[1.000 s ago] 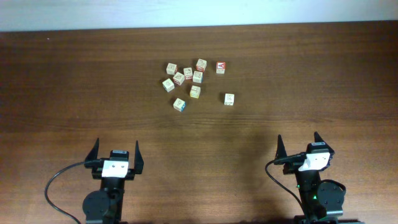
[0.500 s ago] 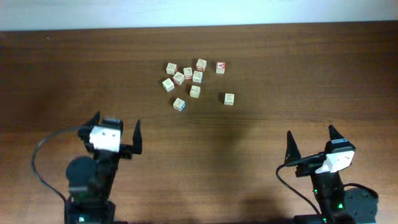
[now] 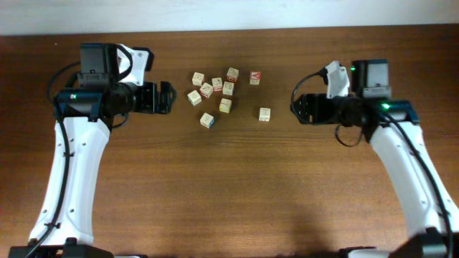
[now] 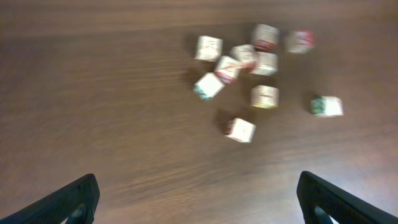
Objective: Rotate 4 blocks
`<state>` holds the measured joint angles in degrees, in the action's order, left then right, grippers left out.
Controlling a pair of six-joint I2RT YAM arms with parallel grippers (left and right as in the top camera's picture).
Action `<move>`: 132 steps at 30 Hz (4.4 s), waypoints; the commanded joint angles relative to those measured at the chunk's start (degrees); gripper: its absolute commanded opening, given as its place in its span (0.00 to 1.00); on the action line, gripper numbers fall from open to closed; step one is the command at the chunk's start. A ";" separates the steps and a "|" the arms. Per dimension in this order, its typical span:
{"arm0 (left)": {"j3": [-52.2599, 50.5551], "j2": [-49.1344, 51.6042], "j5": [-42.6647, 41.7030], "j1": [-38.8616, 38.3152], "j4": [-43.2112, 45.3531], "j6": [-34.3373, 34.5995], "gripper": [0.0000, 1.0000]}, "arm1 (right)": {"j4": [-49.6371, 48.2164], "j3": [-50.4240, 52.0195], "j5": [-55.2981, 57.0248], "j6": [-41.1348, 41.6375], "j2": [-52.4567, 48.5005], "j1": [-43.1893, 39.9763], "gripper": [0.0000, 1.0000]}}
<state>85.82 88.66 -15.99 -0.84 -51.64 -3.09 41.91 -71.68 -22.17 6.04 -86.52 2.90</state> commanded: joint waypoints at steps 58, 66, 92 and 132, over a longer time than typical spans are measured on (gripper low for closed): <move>1.22 7.23 15.39 0.13 0.72 10.36 0.99 | -0.04 -11.26 16.52 15.39 -14.99 20.79 0.54; 1.22 7.23 15.39 0.13 0.72 10.38 0.99 | -16.55 -11.23 16.81 23.06 -24.04 24.98 0.54; 1.22 7.23 15.39 0.13 0.72 10.36 0.99 | 10.03 -9.57 23.23 30.36 -21.62 30.47 0.28; 1.22 7.23 15.39 0.15 0.72 10.38 0.99 | -18.84 -25.77 38.53 35.28 -44.59 38.99 0.55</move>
<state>86.52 96.12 -1.02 -0.80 -50.96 6.74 24.36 -96.95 15.03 40.29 -130.54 42.41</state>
